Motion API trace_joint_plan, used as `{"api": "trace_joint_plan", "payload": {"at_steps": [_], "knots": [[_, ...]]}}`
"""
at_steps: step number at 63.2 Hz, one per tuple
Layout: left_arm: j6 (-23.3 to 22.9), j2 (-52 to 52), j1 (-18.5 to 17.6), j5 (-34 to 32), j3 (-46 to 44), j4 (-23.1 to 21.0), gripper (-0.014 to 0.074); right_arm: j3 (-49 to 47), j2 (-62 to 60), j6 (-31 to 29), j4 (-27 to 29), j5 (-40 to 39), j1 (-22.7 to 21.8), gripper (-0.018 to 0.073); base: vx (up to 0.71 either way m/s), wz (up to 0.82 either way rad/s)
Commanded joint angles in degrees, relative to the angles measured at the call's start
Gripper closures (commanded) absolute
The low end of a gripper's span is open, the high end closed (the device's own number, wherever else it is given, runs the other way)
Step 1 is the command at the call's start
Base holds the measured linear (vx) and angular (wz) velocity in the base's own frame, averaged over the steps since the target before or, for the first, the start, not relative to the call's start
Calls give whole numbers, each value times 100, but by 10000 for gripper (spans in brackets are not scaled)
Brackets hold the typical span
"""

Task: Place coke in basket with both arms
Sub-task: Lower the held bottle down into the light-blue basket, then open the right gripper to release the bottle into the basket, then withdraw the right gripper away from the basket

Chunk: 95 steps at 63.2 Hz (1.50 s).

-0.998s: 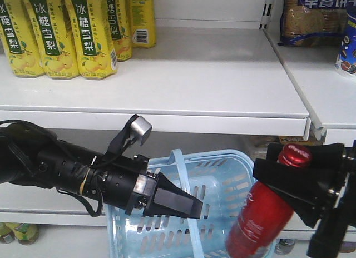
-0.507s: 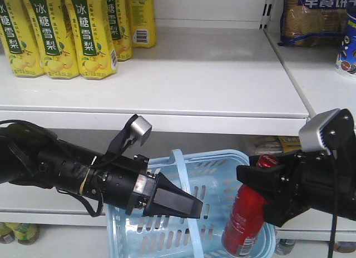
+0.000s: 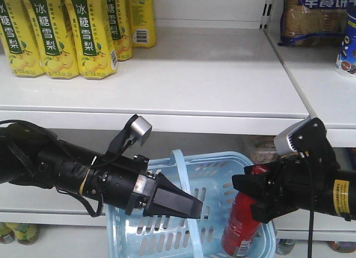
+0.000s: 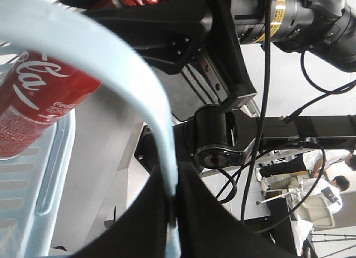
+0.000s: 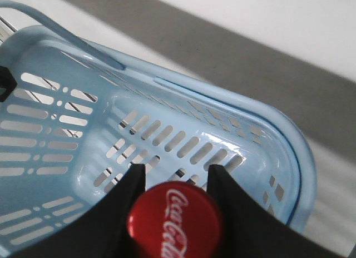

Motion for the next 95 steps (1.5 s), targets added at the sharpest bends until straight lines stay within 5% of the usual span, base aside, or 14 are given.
{"api": "trace_joint_plan", "payload": {"at_steps": [1,17,29,47,66,84,95], "knots": [[-4,-239,-11,-1004,-135,-499,601,-185,-108,-46,136,-53,2,373,0,0],[-4,-239,-11,-1004,-135,-499,601,-185,-108,-46,249,-53,2,27,0,0],[-4,-239,-11,-1004,-135,-499,601,-185,-108,50,249,-59,2,-21,0,0],[-4,-239,-11,-1004,-135,-499,601,-178,-331,656,17,-643,2,112,0,0],[-4,-239,-11,-1004,-135,-499,601,-178,-1390,923,17,-1308,2,576,0,0],[-4,-239,-11,-1004,-135,-499,601,-178,-3161,1181,17,-1123,2,564,0,0],[-4,-239,-11,-1004,-135,-499,601,136,-4413,1286,17,-304,2,564,0,0]]}}
